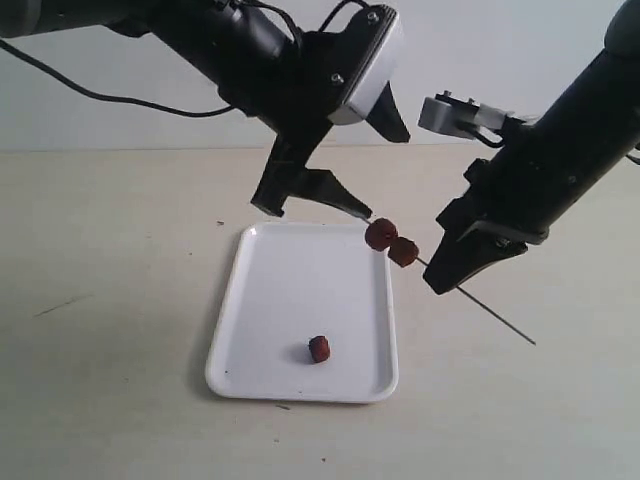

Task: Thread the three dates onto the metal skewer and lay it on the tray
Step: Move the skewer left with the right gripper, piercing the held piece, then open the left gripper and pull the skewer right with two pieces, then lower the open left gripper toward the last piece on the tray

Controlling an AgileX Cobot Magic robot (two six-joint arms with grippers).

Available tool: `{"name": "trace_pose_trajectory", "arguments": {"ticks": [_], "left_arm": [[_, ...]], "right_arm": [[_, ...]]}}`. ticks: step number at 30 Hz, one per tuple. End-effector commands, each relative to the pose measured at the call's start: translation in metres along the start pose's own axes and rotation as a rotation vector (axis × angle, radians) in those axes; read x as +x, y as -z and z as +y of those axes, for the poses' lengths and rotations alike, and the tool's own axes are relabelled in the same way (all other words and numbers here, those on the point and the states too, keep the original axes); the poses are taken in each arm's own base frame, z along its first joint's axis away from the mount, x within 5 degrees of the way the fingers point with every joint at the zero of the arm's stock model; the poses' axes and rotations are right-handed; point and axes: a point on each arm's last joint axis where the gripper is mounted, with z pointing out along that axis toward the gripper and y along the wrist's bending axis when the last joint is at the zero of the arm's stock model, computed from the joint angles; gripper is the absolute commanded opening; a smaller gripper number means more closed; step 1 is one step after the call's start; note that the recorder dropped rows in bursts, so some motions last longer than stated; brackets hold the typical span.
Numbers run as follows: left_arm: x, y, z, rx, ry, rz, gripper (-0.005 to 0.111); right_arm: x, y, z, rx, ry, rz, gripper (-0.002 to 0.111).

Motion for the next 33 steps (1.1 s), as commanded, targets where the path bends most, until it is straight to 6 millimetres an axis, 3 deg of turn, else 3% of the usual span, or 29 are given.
{"name": "trace_pose_trajectory", "arguments": {"ticks": [1,7,14,18,21,26,33], "left_arm": [[-0.005,0.022,0.004,-0.047,0.036,-0.006,0.074],[0.002,0.052,0.009,-0.124,0.164,0.042,0.074],[0.018,0.100,0.014,-0.290,0.665,0.079,0.074],[0.033,0.105,0.006,-0.278,0.896,0.170,0.074],[0.037,0.090,-0.005,-0.177,1.018,0.277,0.074],[0.027,0.045,-0.022,0.080,0.980,0.360,0.070],[0.027,-0.023,-0.037,0.251,0.990,0.392,0.067]], "right_arm": [[-0.003,0.003,-0.004,0.058,-0.032,-0.024,0.000],[0.003,0.012,-0.014,0.121,-0.122,-0.031,0.000],[0.031,0.057,-0.026,0.296,-0.239,-0.129,0.000],[0.049,0.075,-0.017,0.329,-0.251,-0.144,0.000],[0.056,0.084,-0.009,0.363,-0.243,-0.166,0.000],[0.061,0.094,0.004,0.374,-0.221,-0.198,0.000],[0.062,0.097,0.007,0.380,-0.213,-0.206,0.000]]}}
